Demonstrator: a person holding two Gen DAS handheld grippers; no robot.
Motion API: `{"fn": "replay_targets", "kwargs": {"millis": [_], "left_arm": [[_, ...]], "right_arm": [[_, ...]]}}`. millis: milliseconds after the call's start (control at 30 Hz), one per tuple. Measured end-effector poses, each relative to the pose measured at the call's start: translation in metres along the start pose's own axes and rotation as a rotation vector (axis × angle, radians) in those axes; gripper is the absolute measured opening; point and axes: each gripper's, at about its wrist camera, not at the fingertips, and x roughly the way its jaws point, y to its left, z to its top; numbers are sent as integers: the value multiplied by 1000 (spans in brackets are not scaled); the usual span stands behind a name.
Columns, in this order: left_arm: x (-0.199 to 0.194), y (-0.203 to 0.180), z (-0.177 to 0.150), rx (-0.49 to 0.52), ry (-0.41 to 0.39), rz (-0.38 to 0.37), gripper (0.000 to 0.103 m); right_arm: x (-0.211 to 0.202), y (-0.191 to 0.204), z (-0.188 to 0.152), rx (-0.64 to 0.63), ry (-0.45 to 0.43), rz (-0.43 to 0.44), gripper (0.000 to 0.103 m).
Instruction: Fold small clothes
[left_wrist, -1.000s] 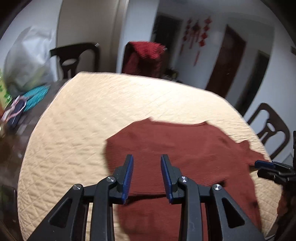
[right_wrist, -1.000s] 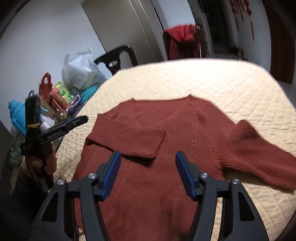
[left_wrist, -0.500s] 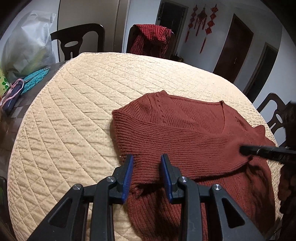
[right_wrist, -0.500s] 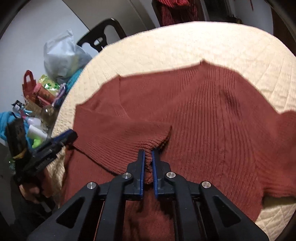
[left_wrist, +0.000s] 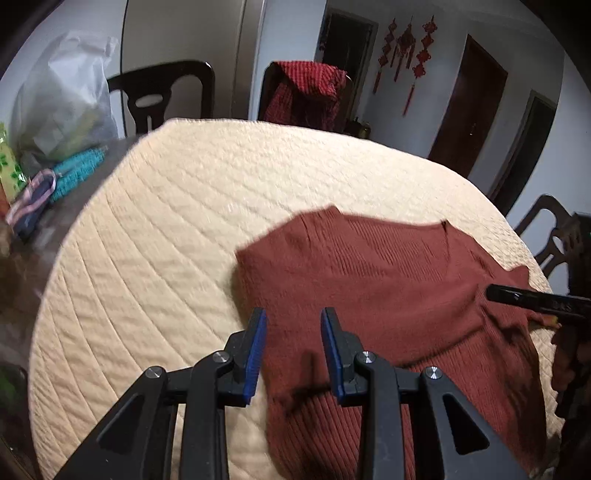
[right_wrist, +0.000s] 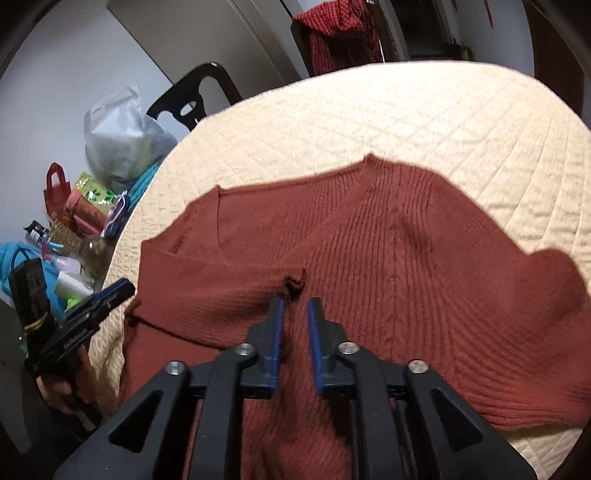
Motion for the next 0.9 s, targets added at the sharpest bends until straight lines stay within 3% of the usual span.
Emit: {"fn": "replay_targets", "kwargs": {"millis": [67,167,267,333,367,400,433,533,633,800,900], "left_arm": [[9,-2,10,19,8,0,33],[27,-1,20,27,32,62,33],[41,-3,22,44,58,63,33],[47,-5,18,63,67,70,32],[46,-6,17,72,52,77,27],[46,-7,16,80,43,84,17],[46,-6,16,75,44,96,14],[47,4,13,18,37,97,11],[42,7,12,-2,22,100,11],[28,11,12,-21,-5,78,11],[26,9,17,-8,-7,66,11]], "right_arm": [[5,0,5,10,13,11,31],[22,-2,12,46,79,44,32],[33,-6,15,82,102,78,32],[31,-3,17,57,99,66,14],[29,-2,17,48,91,74,8],[24,0,18,37,66,91,8],[17,1,19,24,30,116,8],[8,-7,18,41,-20,128,8],[17,-21,14,70,19,54,9],[7,-27,3,117,24,91,29],[12,-17,2,65,57,91,30]]}}
